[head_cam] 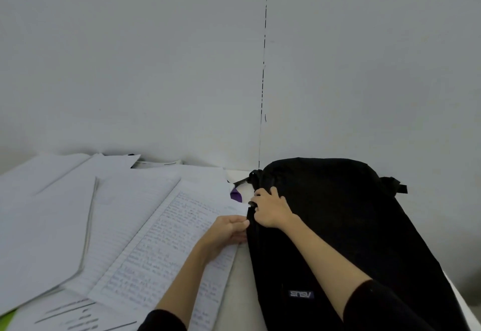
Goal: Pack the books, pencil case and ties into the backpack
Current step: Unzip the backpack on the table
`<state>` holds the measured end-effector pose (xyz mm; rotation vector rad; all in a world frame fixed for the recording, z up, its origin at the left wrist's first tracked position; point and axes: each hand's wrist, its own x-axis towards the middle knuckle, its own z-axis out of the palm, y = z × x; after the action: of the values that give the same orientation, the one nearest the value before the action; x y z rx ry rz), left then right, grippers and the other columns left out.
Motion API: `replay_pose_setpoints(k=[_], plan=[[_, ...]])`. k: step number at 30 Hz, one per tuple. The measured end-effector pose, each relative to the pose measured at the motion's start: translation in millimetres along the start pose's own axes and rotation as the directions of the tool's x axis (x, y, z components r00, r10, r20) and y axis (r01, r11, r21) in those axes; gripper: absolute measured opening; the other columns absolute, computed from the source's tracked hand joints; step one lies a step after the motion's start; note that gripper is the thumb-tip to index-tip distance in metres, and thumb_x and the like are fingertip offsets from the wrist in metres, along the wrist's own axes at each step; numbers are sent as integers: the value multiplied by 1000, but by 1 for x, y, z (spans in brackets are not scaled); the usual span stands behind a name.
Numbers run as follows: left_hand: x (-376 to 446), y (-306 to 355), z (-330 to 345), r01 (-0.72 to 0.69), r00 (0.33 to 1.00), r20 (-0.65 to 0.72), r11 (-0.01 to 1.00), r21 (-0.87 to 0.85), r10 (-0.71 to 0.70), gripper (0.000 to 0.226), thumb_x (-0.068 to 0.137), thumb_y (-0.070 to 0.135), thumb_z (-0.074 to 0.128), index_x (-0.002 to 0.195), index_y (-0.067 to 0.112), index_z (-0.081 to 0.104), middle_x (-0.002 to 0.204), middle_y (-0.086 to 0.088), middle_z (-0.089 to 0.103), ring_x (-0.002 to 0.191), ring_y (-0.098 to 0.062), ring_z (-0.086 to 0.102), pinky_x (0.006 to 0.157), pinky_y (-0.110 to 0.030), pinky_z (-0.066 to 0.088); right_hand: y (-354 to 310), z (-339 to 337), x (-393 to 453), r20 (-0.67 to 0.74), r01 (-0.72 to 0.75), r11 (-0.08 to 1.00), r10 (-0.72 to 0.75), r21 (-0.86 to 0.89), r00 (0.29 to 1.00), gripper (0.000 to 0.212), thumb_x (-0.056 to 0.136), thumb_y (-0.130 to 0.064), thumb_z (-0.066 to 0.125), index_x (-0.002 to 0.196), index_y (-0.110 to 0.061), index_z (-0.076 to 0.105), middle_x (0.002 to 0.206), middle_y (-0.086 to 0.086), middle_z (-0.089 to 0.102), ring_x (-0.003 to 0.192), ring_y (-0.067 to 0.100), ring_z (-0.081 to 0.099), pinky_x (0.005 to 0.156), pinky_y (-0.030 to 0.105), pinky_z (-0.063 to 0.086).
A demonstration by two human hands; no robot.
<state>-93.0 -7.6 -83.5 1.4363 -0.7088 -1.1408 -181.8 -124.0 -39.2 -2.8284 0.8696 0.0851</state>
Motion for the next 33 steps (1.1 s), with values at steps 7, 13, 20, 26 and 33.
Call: replay_pose_setpoints(k=[7, 13, 20, 26, 33], plan=[[3, -2, -3, -9, 1000, -5, 1000, -7, 8, 23, 94, 9, 53, 107, -5, 66, 94, -13, 70, 83, -17, 68, 73, -24, 54, -1, 5, 10, -137, -6, 996, -6, -89, 991, 36, 96, -29, 42, 123, -10, 56, 133, 5, 45, 125, 28, 30, 98, 40, 33], [2, -4, -3, -30, 1000, -1, 1000, -5, 30, 23, 94, 10, 52, 107, -3, 67, 103, -19, 69, 89, -22, 67, 75, -25, 54, -5, 5, 5, -299, 79, 964, -155, -252, 942, 24, 90, -20, 51, 110, -13, 62, 120, 3, 49, 117, 23, 36, 90, 33, 34], [1, -6, -2, -46, 999, 10, 999, 20, 46, 24, 94, 11, 53, 109, -1, 67, 105, -19, 70, 100, -30, 66, 80, -27, 54, -9, 2, 2, -179, 87, 942, -151, -323, 972, 32, 87, -24, 55, 115, -11, 60, 130, 9, 44, 125, 24, 31, 96, 35, 31], [2, -7, -4, -60, 998, 16, 998, 8, 60, 23, 94, 8, 52, 107, -3, 67, 102, -21, 70, 95, -28, 68, 77, -27, 54, -13, 3, 3, -124, 129, 926, -183, -355, 975, 42, 89, -23, 56, 126, -7, 45, 130, 10, 49, 125, 25, 35, 97, 35, 32], [1, -6, -2, -57, 998, -28, 998, -41, 56, 20, 92, 6, 55, 104, -5, 67, 99, -20, 71, 88, -24, 70, 74, -26, 54, -8, 8, -3, -303, 76, 997, -73, 0, 950, 22, 90, -10, 49, 109, -9, 61, 112, 9, 55, 106, 24, 47, 83, 29, 39]])
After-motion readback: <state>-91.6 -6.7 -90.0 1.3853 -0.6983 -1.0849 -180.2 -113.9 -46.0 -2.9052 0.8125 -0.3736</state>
